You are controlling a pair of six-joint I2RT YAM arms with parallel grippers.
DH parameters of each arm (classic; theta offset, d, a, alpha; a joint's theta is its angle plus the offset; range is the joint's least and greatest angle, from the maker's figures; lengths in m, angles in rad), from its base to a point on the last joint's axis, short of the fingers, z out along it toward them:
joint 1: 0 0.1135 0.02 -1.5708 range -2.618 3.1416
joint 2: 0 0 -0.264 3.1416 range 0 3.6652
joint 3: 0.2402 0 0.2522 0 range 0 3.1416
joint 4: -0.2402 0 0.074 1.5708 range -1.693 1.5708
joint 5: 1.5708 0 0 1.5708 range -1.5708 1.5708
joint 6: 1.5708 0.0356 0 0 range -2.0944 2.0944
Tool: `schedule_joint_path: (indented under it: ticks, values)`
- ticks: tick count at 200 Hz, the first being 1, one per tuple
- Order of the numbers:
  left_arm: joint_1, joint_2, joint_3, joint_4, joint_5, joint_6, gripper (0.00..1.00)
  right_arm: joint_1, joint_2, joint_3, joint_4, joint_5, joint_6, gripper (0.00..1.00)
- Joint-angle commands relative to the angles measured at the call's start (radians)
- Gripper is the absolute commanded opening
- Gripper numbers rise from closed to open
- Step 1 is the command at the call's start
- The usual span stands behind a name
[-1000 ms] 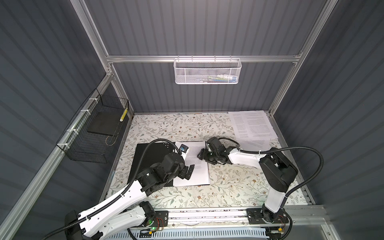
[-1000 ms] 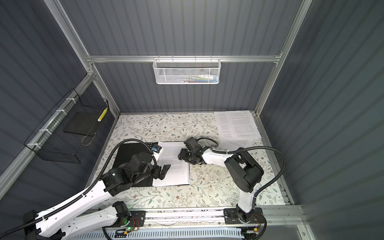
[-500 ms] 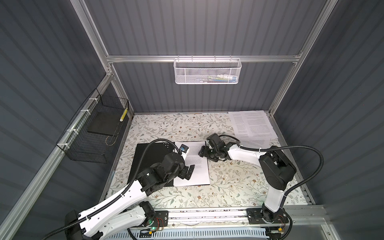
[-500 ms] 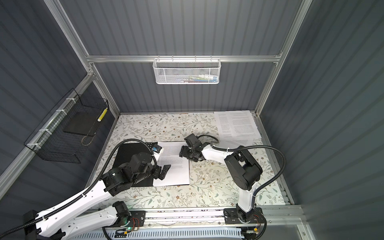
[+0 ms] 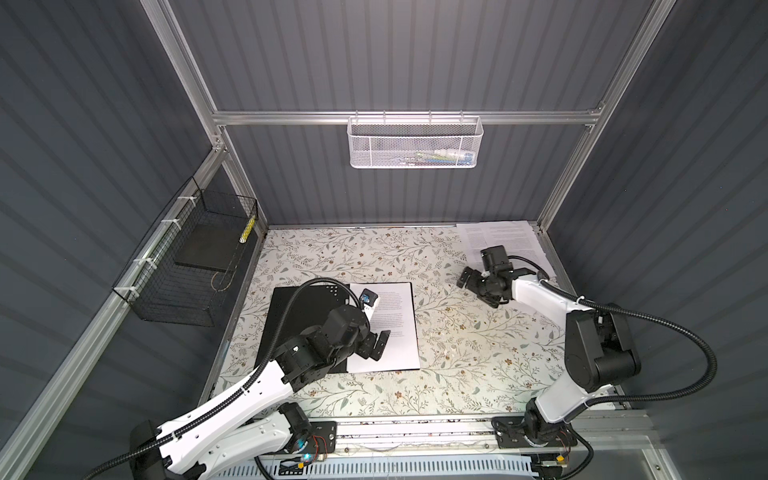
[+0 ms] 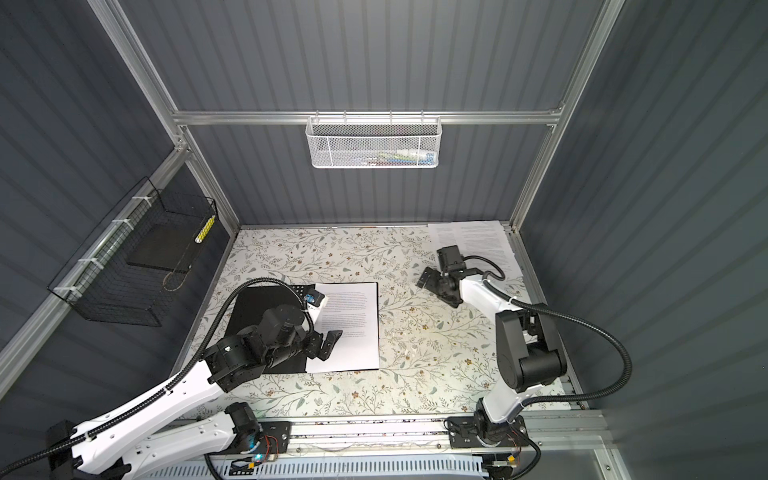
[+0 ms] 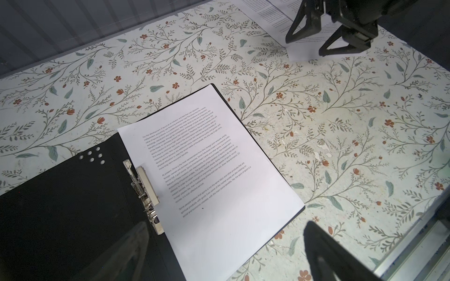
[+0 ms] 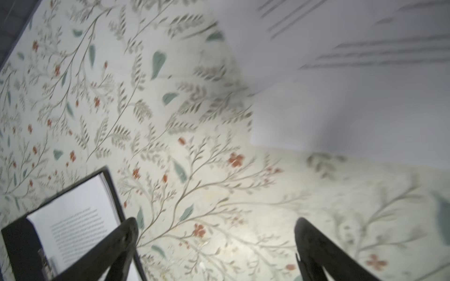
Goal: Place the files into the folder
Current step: 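Release the sheet and move the right gripper to the loose white sheets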
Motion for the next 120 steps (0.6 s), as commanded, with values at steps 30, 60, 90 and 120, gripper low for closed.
schedule_joint_path:
  ticks: [30,60,90,120]
  values:
    - [0.01,-0.001,0.033,-0.01,0.018,0.006,1.0,-0.174,0.129,0.097,-0.066,-0.102,-0.088,0.99]
    - [0.01,0.008,0.036,-0.009,0.025,0.007,1.0,-0.19,0.234,0.195,-0.119,-0.113,-0.093,0.99]
    - [0.01,0.004,0.037,-0.008,0.022,0.007,1.0,-0.19,0.287,0.22,-0.123,-0.157,-0.07,0.99]
    - [0.011,-0.003,0.035,-0.008,0.018,0.007,1.0,-0.187,0.305,0.225,-0.146,-0.191,-0.056,0.99]
